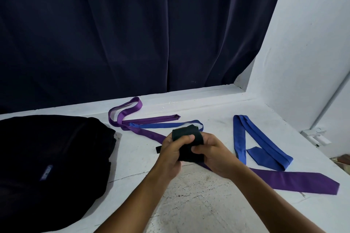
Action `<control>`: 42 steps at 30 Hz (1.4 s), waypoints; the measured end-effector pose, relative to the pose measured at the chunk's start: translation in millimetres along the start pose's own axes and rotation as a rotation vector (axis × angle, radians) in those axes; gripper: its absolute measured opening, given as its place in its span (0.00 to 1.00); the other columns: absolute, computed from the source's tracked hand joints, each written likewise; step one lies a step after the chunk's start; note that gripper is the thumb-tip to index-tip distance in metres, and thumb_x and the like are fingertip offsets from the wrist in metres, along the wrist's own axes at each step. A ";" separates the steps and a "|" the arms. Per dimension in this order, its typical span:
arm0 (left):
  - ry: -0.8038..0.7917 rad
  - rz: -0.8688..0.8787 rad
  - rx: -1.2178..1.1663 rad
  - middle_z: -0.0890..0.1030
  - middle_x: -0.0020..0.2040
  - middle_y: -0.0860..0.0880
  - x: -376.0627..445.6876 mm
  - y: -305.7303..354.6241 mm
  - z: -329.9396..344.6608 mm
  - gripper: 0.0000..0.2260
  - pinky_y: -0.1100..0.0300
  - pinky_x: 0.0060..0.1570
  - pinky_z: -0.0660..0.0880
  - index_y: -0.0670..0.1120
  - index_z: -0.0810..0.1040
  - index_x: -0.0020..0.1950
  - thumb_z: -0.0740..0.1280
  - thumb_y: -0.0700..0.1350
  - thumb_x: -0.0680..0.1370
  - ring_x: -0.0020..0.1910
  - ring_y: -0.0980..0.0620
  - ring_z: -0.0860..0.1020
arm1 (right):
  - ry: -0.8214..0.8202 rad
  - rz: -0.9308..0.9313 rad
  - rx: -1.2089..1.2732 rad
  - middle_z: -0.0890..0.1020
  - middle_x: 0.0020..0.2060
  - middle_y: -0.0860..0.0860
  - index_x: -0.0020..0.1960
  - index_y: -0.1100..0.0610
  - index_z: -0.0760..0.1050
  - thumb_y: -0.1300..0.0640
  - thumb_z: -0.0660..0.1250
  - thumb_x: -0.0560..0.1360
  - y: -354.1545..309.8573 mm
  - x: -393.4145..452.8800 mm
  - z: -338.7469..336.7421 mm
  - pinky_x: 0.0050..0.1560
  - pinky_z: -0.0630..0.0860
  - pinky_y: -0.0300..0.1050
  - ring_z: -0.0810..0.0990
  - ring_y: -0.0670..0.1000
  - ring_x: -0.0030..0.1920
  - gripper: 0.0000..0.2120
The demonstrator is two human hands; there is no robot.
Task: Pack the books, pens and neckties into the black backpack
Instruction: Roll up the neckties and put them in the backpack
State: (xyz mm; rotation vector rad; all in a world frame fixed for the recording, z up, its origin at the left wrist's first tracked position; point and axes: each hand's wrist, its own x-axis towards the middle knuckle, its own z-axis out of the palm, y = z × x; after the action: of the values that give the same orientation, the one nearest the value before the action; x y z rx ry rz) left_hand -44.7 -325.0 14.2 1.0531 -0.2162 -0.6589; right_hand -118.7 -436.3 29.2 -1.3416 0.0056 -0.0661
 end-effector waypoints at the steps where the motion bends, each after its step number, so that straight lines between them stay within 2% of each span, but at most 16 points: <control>1: 0.007 0.006 -0.003 0.84 0.46 0.41 0.0 0.4 0.9 0.18 0.49 0.51 0.79 0.42 0.82 0.53 0.73 0.40 0.64 0.47 0.46 0.83 | 0.004 -0.016 -0.016 0.82 0.54 0.60 0.62 0.63 0.75 0.71 0.58 0.73 0.3 -0.1 1.4 0.56 0.78 0.47 0.80 0.58 0.59 0.19; 4: 0.033 0.029 -0.010 0.83 0.46 0.40 -0.4 -0.6 2.5 0.17 0.46 0.52 0.78 0.41 0.81 0.53 0.72 0.39 0.64 0.47 0.44 0.82 | 0.020 -0.032 -0.055 0.82 0.54 0.59 0.61 0.62 0.76 0.68 0.59 0.71 -1.9 -1.2 2.9 0.57 0.78 0.49 0.80 0.59 0.59 0.20; 8: 0.084 0.081 -0.032 0.83 0.43 0.41 -2.2 -2.9 5.9 0.18 0.51 0.45 0.80 0.40 0.81 0.53 0.72 0.38 0.64 0.45 0.44 0.82 | 0.074 -0.063 -0.047 0.82 0.49 0.64 0.54 0.66 0.79 0.68 0.60 0.69 -2.9 -0.9 6.4 0.53 0.79 0.51 0.82 0.61 0.53 0.16; 10: 0.098 0.100 -0.027 0.84 0.42 0.42 -3.1 -3.5 8.3 0.13 0.50 0.47 0.80 0.41 0.82 0.50 0.73 0.35 0.67 0.44 0.45 0.82 | 0.142 -0.096 -0.068 0.83 0.46 0.63 0.51 0.66 0.80 0.70 0.60 0.70 -0.8 -0.9 10.6 0.50 0.80 0.50 0.82 0.59 0.49 0.13; 13: 0.106 0.100 -0.027 0.84 0.41 0.43 -2.1 -1.6 10.6 0.09 0.50 0.47 0.80 0.42 0.81 0.48 0.69 0.30 0.73 0.44 0.44 0.83 | 0.242 -0.167 -0.102 0.84 0.41 0.60 0.50 0.64 0.79 0.77 0.56 0.72 -0.8 -2.7 17.5 0.45 0.81 0.48 0.83 0.56 0.45 0.17; 17: 0.092 0.097 -0.041 0.83 0.43 0.40 -1.2 0.8 12.1 0.11 0.50 0.46 0.80 0.42 0.82 0.48 0.73 0.35 0.67 0.45 0.41 0.83 | 0.369 -0.178 -0.054 0.83 0.35 0.58 0.51 0.66 0.76 0.77 0.57 0.73 -1.2 -2.6 21.1 0.38 0.79 0.44 0.83 0.55 0.39 0.14; 20: 0.095 0.090 -0.020 0.83 0.42 0.42 -1.2 1.5 13.1 0.10 0.52 0.44 0.79 0.42 0.81 0.49 0.73 0.35 0.68 0.44 0.44 0.82 | 0.412 -0.178 0.023 0.83 0.41 0.66 0.48 0.67 0.79 0.66 0.63 0.74 -4.2 -3.9 23.5 0.43 0.82 0.53 0.83 0.58 0.43 0.07; 22: 0.083 0.081 0.001 0.83 0.43 0.42 -0.8 3.1 13.4 0.15 0.54 0.42 0.80 0.41 0.80 0.51 0.74 0.38 0.65 0.45 0.45 0.82 | 0.443 -0.111 0.103 0.83 0.47 0.67 0.50 0.66 0.80 0.55 0.64 0.77 -5.2 -3.2 23.4 0.50 0.81 0.60 0.84 0.61 0.49 0.14; 24: 0.084 0.060 0.034 0.83 0.45 0.42 -0.4 5.6 12.7 0.18 0.53 0.42 0.80 0.41 0.80 0.53 0.74 0.39 0.64 0.46 0.44 0.82 | 0.483 0.035 0.154 0.83 0.50 0.67 0.56 0.64 0.79 0.44 0.59 0.80 -9.8 -1.8 20.1 0.52 0.81 0.61 0.83 0.63 0.53 0.24; 27: 0.113 0.011 0.065 0.84 0.46 0.43 0.9 8.1 9.0 0.19 0.54 0.42 0.79 0.42 0.80 0.56 0.74 0.38 0.65 0.48 0.44 0.82 | 0.343 0.257 0.219 0.82 0.53 0.68 0.59 0.66 0.79 0.36 0.50 0.80 -24.8 -1.8 8.1 0.55 0.78 0.58 0.82 0.64 0.56 0.35; 30: 0.110 -0.030 0.125 0.84 0.47 0.43 2.1 10.7 4.4 0.13 0.55 0.42 0.79 0.43 0.80 0.53 0.72 0.35 0.70 0.50 0.44 0.81 | 0.206 0.312 0.201 0.80 0.56 0.68 0.61 0.67 0.78 0.33 0.46 0.78 -31.3 -3.7 -5.6 0.61 0.74 0.58 0.79 0.63 0.59 0.41; 36: 0.079 -0.061 0.171 0.84 0.43 0.45 -0.9 11.8 5.5 0.08 0.54 0.42 0.79 0.46 0.81 0.47 0.71 0.34 0.72 0.47 0.45 0.81 | 0.205 0.270 0.225 0.78 0.60 0.69 0.65 0.66 0.76 0.36 0.48 0.79 -20.1 -9.6 -5.9 0.64 0.73 0.60 0.78 0.65 0.61 0.37; 42: 0.014 -0.140 0.130 0.83 0.50 0.41 -4.7 5.1 2.1 0.18 0.53 0.44 0.79 0.42 0.79 0.58 0.74 0.33 0.69 0.49 0.43 0.82 | 0.180 0.241 0.273 0.78 0.62 0.65 0.65 0.64 0.75 0.37 0.50 0.79 -14.2 -14.6 1.4 0.65 0.73 0.58 0.77 0.62 0.64 0.34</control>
State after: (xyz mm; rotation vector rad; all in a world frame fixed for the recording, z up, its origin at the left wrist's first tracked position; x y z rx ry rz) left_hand -47.4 -322.1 20.2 1.2051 -0.1753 -0.7713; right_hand -133.9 -437.4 42.9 -1.0503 0.3008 0.0164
